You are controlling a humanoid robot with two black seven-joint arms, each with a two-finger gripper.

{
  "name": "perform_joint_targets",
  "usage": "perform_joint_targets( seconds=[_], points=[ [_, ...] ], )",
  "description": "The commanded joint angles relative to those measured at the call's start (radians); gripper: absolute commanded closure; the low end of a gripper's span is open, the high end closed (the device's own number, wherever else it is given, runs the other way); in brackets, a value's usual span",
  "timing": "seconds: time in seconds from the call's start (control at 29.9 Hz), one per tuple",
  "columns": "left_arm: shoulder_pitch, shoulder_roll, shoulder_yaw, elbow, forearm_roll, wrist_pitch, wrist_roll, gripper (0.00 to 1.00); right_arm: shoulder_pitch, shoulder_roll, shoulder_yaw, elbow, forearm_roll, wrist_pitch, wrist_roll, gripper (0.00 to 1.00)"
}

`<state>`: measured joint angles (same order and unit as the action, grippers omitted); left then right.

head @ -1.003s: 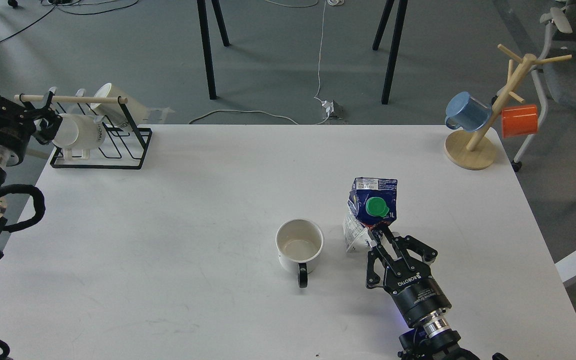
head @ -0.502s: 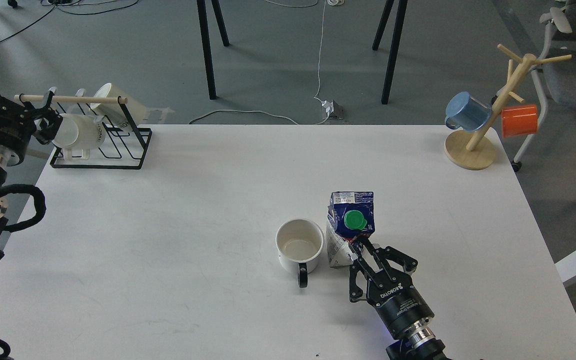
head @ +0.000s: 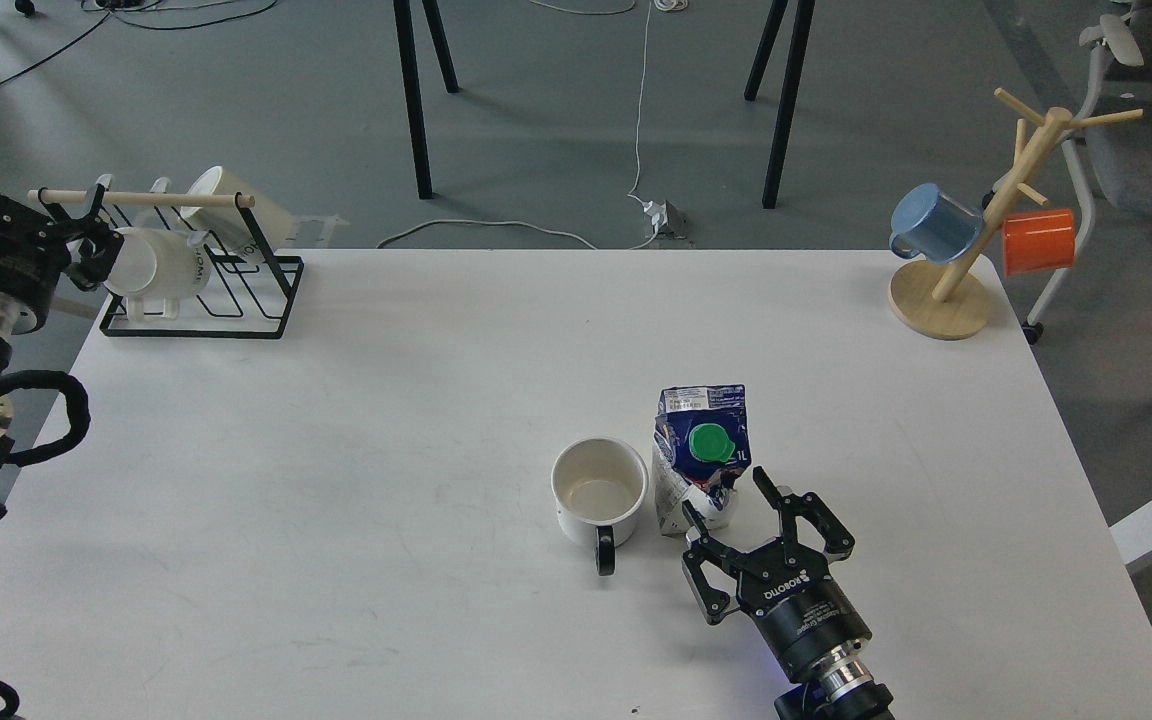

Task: Place cup and milk with both arms
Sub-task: 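Open the right gripper and retract the right arm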

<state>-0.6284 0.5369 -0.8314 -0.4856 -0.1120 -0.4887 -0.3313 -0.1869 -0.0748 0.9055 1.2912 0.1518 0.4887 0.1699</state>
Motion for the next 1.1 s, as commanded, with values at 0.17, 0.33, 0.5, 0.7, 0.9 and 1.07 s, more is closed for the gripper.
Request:
perform_joint_targets(
  seconds=[0.17, 0.33, 0.5, 0.7, 0.9, 1.07],
  points=[
    [0.003, -0.006, 0.0, 0.001, -0.001, 0.0, -0.003, 0.01, -0.08, -0.019, 0.003, 0.014, 0.0, 0.0, -0.001, 0.02],
    [0.001, -0.008, 0.0, 0.001, -0.001, 0.0, -0.002, 0.01, -0.178, -0.155, 0.032, 0.152, -0.001, 0.0, 0.0, 0.02],
    [0.003, -0.017, -0.003, 0.001, -0.005, 0.0, -0.002, 0.01, -0.207, -0.351, 0.185, 0.238, 0.0, 0.0, 0.003, 0.02],
    [-0.001, -0.035, -0.002, 0.001, -0.003, 0.0, -0.011, 0.01, -0.09, -0.421, 0.415, 0.195, -0.001, 0.0, 0.002, 0.01],
    [-0.016, -0.04, -0.002, 0.001, -0.005, 0.0, -0.011, 0.01, 0.116, -0.447, 0.447, 0.123, 0.003, 0.0, 0.02, 0.01],
    [-0.048, -0.041, -0.002, -0.001, -0.005, 0.0, -0.008, 0.01, 0.363, -0.448, 0.423, -0.041, 0.003, 0.0, 0.007, 0.01]
  ],
)
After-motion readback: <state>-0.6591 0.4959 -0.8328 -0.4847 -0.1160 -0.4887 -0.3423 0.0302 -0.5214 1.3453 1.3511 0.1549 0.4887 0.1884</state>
